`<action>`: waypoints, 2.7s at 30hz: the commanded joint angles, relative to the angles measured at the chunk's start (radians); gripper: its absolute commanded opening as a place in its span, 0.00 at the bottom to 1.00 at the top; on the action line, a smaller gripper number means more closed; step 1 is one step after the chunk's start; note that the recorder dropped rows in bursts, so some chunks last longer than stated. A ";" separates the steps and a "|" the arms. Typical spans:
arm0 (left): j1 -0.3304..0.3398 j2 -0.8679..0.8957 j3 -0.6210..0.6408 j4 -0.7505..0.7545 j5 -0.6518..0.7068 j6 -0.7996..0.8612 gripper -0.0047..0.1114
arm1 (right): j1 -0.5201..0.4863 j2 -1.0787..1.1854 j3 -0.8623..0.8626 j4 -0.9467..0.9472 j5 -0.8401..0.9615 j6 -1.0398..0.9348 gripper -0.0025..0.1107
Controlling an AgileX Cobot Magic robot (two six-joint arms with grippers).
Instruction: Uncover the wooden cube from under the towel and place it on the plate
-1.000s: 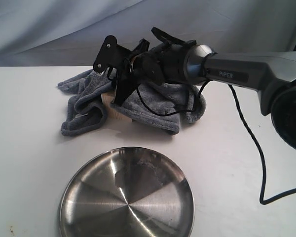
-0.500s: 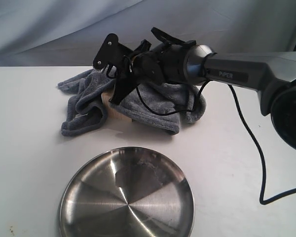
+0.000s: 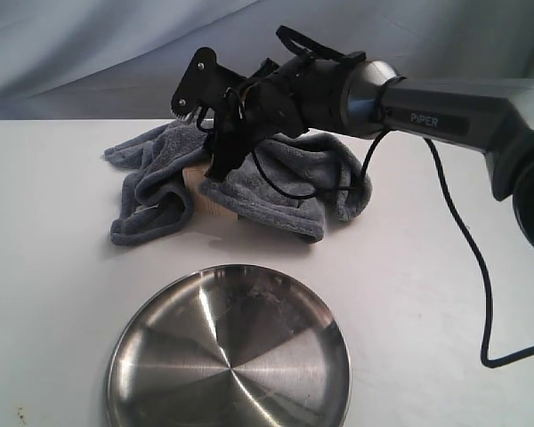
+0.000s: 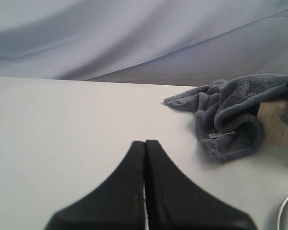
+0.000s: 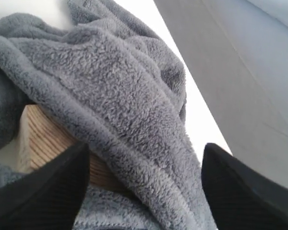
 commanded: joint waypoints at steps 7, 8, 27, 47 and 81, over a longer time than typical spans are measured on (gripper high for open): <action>0.001 -0.003 0.004 -0.008 -0.002 0.005 0.04 | 0.001 0.060 0.001 -0.125 -0.105 0.018 0.41; 0.001 -0.003 0.004 -0.008 -0.002 0.005 0.04 | 0.001 0.060 0.001 -0.125 -0.109 0.018 0.36; 0.001 -0.003 0.004 -0.008 -0.002 0.005 0.04 | 0.001 0.042 -0.005 -0.046 -0.287 0.124 0.02; 0.001 -0.003 0.004 -0.008 -0.002 0.005 0.04 | -0.031 0.090 -0.126 0.018 -0.266 0.157 0.02; 0.001 -0.003 0.004 -0.008 -0.002 0.005 0.04 | -0.168 0.009 -0.126 0.026 0.062 0.348 0.02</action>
